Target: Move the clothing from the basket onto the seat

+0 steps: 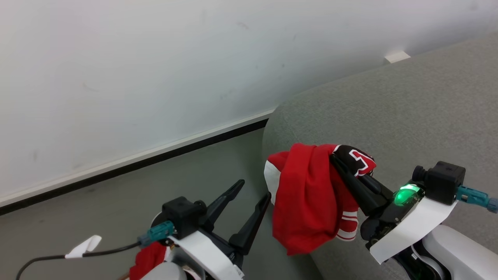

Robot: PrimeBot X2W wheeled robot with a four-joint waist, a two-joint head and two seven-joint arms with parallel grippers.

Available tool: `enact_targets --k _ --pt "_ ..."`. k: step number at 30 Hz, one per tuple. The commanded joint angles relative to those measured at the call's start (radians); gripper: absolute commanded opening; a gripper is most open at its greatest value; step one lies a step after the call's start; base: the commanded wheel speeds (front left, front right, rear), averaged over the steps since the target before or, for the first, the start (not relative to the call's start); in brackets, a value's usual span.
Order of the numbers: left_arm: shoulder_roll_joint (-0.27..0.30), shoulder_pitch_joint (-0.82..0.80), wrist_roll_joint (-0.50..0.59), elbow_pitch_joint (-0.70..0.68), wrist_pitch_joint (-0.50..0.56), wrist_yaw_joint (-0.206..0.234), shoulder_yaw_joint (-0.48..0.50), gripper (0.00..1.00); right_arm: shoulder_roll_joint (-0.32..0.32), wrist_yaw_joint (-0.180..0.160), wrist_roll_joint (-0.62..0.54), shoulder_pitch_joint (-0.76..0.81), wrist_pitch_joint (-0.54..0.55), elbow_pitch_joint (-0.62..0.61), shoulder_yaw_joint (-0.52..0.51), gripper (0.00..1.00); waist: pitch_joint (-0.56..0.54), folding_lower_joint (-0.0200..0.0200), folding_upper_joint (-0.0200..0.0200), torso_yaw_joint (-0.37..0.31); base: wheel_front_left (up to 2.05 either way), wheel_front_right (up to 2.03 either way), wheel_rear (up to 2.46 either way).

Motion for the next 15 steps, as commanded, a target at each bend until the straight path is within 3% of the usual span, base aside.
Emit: enact_targets --k 1,15 --pt "0.003 -0.009 0.003 0.001 -0.003 -0.001 0.000 1.00 -0.012 -0.002 -0.005 0.021 -0.004 -0.006 -0.013 0.00 0.010 0.0000 0.0000 -0.044 0.00 0.00 0.00" --pt "0.003 -0.023 0.009 0.000 -0.004 -0.004 -0.013 1.00 -0.018 -0.002 -0.027 0.044 -0.004 -0.028 -0.062 0.00 0.034 0.0000 0.0000 -0.115 0.00 0.00 0.00"
